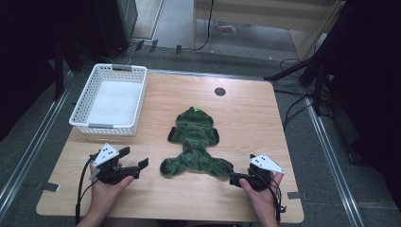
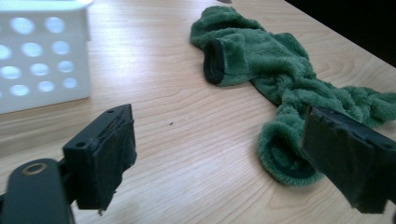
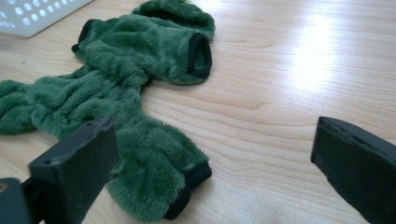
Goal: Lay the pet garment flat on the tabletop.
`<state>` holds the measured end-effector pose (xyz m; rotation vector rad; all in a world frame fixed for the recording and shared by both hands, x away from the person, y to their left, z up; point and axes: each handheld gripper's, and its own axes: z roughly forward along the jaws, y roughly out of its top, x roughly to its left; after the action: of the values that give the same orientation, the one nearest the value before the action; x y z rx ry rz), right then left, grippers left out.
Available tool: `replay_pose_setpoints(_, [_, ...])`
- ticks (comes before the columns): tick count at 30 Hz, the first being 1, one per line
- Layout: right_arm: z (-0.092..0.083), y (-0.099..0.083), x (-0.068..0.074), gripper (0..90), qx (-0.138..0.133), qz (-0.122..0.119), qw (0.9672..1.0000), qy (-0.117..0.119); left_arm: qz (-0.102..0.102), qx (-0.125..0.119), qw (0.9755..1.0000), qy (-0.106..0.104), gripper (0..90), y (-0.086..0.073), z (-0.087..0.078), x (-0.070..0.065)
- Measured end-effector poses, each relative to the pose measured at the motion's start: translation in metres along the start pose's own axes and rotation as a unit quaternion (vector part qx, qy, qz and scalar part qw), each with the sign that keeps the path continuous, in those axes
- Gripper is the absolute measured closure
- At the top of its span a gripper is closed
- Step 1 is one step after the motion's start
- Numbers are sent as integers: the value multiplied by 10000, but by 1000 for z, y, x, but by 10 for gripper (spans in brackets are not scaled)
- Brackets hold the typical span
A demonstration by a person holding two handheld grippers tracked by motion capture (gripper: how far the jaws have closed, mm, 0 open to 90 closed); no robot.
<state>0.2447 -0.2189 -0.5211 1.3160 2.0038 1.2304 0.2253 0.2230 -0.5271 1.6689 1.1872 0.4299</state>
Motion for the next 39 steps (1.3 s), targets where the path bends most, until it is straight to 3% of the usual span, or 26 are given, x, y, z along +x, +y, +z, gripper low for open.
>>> replay_pose_setpoints(6, [-5,-1,-5,0,0,-13,10000,-95,-49,-38,10000,8,2,-2,-16,18])
replay_pose_setpoints(9, [-8,-2,-9,0,19,18,9999,-120,-12,-127,9998,169,2,-3,-26,28])
replay_pose_setpoints(17, [-21,-8,-24,0,21,30,9998,-184,-177,-79,9984,529,2,-13,-48,58])
replay_pose_setpoints(22, [-28,-12,-39,0,-12,229,9992,-340,-114,88,9967,798,2,-20,-55,69])
replay_pose_setpoints(32, [-41,-30,-66,0,149,363,9976,-572,-314,111,9937,1073,2,-30,-76,94])
replay_pose_setpoints(39, [-50,-45,-82,0,263,481,9962,-683,-485,42,9896,1353,2,-37,-96,117])
